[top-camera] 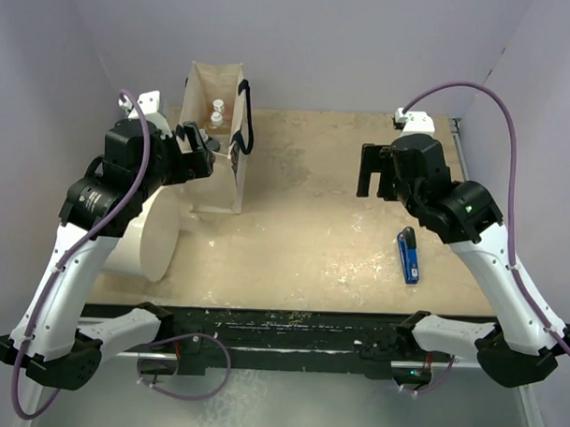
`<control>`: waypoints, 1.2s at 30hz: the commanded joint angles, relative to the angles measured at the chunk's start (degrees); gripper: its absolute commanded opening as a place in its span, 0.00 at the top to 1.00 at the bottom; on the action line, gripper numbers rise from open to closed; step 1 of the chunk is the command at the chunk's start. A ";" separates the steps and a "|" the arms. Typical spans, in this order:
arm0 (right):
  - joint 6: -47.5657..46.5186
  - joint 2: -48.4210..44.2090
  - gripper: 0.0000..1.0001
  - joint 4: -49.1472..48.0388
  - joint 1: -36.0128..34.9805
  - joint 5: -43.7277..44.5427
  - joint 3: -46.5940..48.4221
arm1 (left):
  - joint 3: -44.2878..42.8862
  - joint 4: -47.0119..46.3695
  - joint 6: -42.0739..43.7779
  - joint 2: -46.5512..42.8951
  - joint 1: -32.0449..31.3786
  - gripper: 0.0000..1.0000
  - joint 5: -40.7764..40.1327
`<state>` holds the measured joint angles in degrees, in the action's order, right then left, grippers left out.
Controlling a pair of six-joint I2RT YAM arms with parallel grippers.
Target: Take the personal care products out of the canvas bag
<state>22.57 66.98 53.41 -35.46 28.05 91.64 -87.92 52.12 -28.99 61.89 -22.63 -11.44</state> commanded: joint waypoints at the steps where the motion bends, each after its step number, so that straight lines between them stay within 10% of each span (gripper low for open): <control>1: 2.46 -0.92 0.00 -4.04 0.83 -4.39 -1.00 | -0.05 -6.39 -1.13 0.30 0.17 0.01 -0.75; 23: -1.25 -2.12 0.00 -14.70 1.51 -12.03 -4.39 | -12.04 -10.26 1.50 18.70 0.22 0.01 9.02; 36: -2.26 -3.09 0.00 -13.97 1.54 -10.09 -4.71 | -25.12 4.61 2.96 39.87 0.30 0.06 -2.67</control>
<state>21.47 65.78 41.15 -34.11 16.97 87.26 -110.50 51.83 -28.36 99.24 -22.57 -11.03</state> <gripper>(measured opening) 0.998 0.979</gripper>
